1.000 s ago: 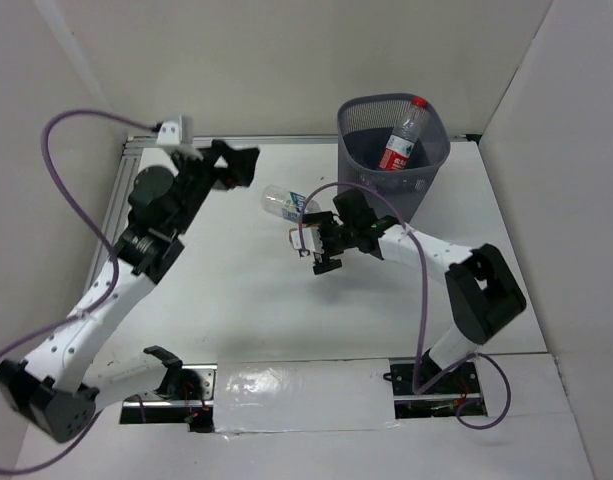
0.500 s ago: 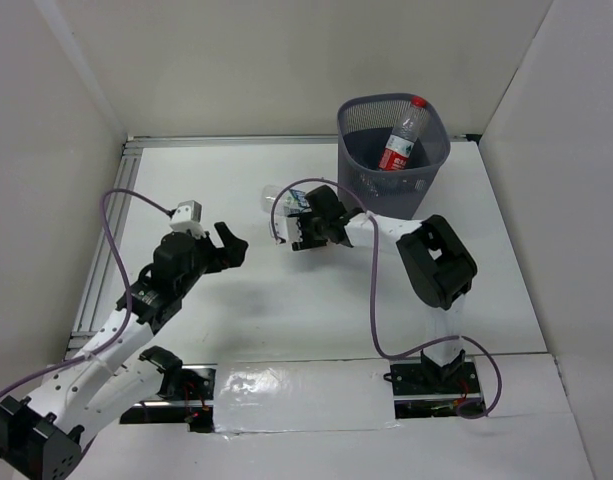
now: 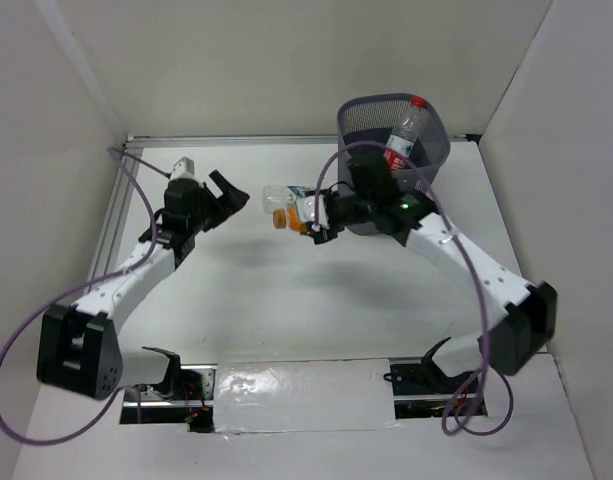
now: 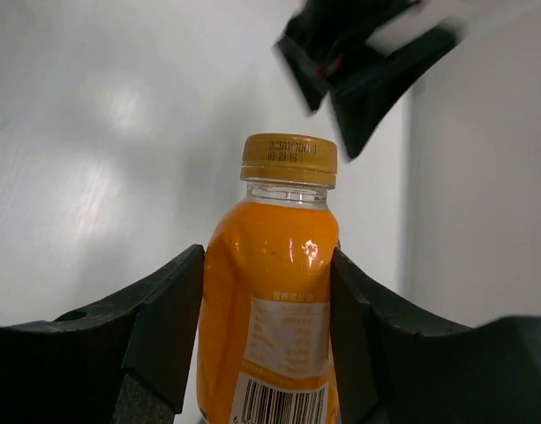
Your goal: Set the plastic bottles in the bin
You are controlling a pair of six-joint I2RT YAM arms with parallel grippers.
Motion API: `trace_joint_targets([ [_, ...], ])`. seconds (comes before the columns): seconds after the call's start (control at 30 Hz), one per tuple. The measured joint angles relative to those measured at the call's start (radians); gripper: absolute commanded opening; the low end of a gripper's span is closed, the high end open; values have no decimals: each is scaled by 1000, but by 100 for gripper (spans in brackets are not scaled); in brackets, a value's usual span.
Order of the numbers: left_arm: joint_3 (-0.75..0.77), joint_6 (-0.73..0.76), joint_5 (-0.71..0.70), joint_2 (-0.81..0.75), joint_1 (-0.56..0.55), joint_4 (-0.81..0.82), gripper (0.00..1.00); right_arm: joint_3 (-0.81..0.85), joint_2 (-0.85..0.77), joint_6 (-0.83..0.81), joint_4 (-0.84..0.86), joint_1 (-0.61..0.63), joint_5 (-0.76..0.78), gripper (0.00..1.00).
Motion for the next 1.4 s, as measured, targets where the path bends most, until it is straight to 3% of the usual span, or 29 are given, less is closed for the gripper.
trace_joint_targets([
  [0.1,120,-65,89,136,30,17,100,47,-150,126,88,-8,28,37],
  [0.13,270,-76,125,278,40,7,100,63,-188,174,140,-14,72,37],
  [0.23,552,-115,208,494,43,-72,100,89,-225,259,243,-48,193,43],
  [0.3,779,-147,227,638,32,-227,100,93,-221,295,293,-106,268,50],
  [0.33,861,-171,227,692,23,-272,100,93,-211,312,306,-140,298,75],
  [0.4,906,-214,229,733,-1,-319,100,91,-172,351,330,-221,351,98],
  [0.53,851,-356,195,735,-76,-392,100,95,-57,443,351,-367,438,100],
  [0.73,848,-574,145,748,-158,-489,100,117,30,607,354,-536,433,100],
  [0.9,882,-724,80,779,-177,-512,100,101,-14,675,382,-587,391,100],
  [1.03,1005,-797,20,890,-183,-581,100,54,-93,714,401,-612,343,100],
  [1.33,1190,-859,-83,1086,-189,-735,100,-11,-208,745,435,-671,273,100],
  [1.4,1210,-867,-92,1107,-185,-746,95,-23,-221,748,435,-677,263,100],
])
